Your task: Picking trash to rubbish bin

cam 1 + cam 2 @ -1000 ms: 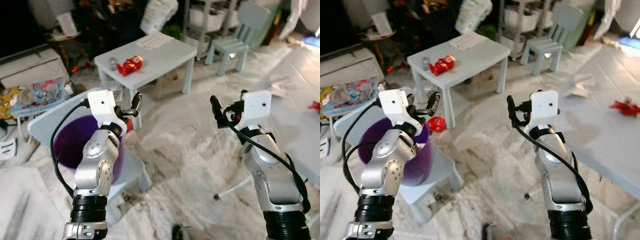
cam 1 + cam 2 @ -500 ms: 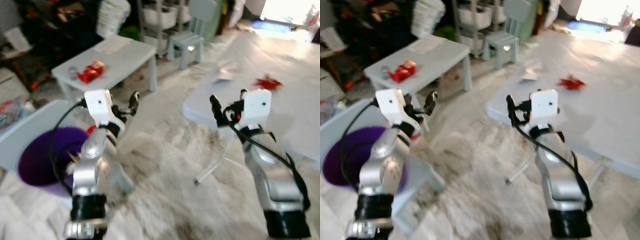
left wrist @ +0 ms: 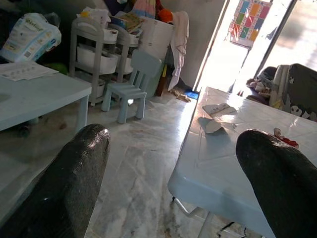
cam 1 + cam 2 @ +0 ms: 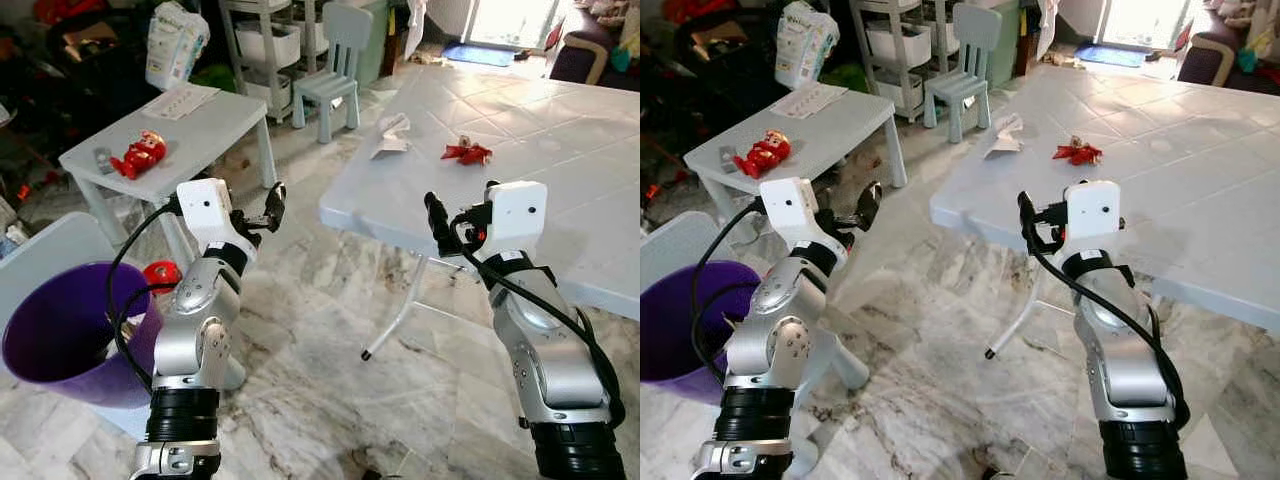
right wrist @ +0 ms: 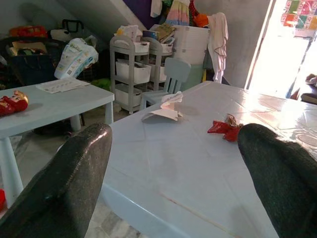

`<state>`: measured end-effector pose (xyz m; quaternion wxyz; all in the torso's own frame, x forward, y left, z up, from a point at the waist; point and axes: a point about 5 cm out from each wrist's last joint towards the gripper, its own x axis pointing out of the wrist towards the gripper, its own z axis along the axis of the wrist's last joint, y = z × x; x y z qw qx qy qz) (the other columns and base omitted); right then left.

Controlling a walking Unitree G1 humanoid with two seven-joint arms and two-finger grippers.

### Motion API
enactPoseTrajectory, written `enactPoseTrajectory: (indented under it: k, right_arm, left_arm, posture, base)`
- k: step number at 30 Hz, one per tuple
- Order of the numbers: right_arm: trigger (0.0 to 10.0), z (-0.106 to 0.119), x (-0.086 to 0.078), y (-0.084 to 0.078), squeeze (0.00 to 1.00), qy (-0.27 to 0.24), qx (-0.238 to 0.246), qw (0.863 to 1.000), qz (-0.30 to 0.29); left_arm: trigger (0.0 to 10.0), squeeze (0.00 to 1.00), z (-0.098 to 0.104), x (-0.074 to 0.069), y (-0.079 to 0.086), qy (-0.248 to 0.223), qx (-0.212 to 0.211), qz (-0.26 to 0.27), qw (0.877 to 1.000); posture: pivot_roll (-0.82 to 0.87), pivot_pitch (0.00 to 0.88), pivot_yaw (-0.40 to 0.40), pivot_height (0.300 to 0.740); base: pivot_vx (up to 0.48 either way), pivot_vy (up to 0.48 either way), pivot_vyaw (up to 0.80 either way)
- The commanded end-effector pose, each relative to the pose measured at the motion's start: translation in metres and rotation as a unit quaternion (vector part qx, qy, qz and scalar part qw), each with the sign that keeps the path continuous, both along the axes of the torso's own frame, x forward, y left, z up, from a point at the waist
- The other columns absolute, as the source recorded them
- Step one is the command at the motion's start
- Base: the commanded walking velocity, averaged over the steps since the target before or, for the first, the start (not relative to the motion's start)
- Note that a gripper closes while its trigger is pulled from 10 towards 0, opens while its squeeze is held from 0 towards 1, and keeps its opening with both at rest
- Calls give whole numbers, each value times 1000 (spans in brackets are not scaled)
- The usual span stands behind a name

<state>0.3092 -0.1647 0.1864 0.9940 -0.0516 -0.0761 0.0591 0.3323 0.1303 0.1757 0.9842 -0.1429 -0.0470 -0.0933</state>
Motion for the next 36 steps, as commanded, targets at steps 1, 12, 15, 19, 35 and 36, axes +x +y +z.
enactPoseTrajectory:
  k: [1, 12, 15, 19, 35, 36]
  right_arm:
    - [10000, 5, 0, 1, 0, -11, 1, 1000, 1]
    - [10000, 6, 0, 0, 0, -11, 0, 1000, 0]
    - [10000, 6, 0, 0, 0, -11, 0, 1000, 1]
    - [10000, 6, 1, 0, 0, -12, 0, 1000, 1]
    - [10000, 6, 1, 0, 0, -7, 0, 1000, 3]
    - [10000, 6, 1, 0, 0, -7, 0, 1000, 3]
  left_arm:
    - [10000, 0, 1, 1, 1, 1, 1, 0, 1000]
    - [10000, 0, 0, 3, 1, 6, -2, 4, 1000]
    - [10000, 0, 0, 3, 2, 7, -3, 6, 1000]
    - [10000, 0, -1, 3, 3, 8, -4, 8, 1000]
    - [10000, 0, -2, 3, 4, 9, -7, 16, 1000]
    - [10000, 0, -2, 3, 4, 9, -7, 16, 1000]
  posture:
    - [-61, 77, 23, 740]
    - [-63, 75, 22, 740]
    - [-63, 74, 21, 740]
    - [-64, 74, 21, 740]
    - [-65, 75, 16, 740]
    - [-65, 75, 16, 740]
  base:
    - [277, 0, 0]
    - [52, 0, 0]
    - [0, 0, 0]
    - [0, 0, 0]
    - [0, 0, -50]
    - [0, 0, -800]
